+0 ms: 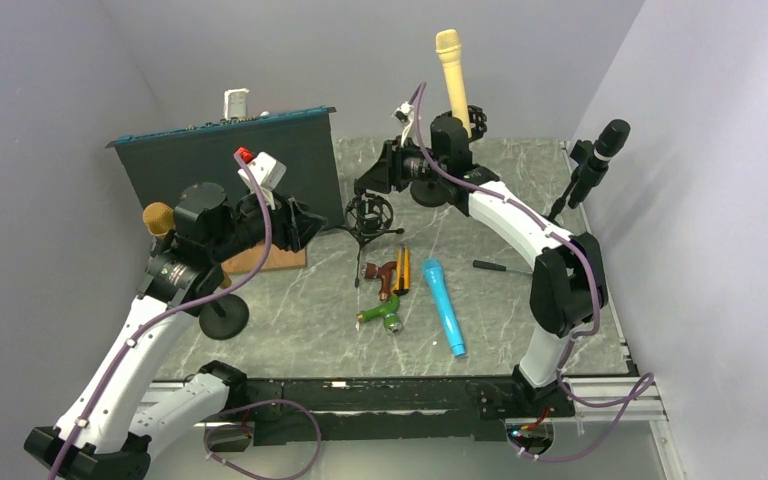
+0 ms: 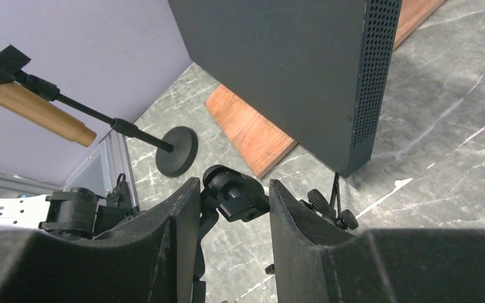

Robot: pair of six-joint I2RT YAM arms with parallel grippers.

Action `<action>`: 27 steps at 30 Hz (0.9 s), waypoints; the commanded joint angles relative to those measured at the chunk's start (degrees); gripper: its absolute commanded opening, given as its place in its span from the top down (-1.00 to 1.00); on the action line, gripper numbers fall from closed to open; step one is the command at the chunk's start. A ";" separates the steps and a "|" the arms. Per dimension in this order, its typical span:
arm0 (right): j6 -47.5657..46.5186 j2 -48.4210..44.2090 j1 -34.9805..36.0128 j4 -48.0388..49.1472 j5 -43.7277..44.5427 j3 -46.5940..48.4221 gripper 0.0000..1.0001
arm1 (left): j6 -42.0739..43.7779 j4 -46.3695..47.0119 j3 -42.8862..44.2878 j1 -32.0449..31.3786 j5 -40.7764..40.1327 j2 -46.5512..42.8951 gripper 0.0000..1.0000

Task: Remove the microphone from the stand

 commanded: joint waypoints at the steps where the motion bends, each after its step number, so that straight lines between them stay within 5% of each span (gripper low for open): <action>1: -8.25 10.43 1.11 -12.14 14.45 -8.61 0.26 | -0.57 2.82 0.09 -0.22 1.58 0.26 -0.16; 27: -5.57 5.24 3.18 -11.57 21.84 -24.20 0.26 | -0.31 2.91 -0.17 -0.22 1.03 0.19 -0.15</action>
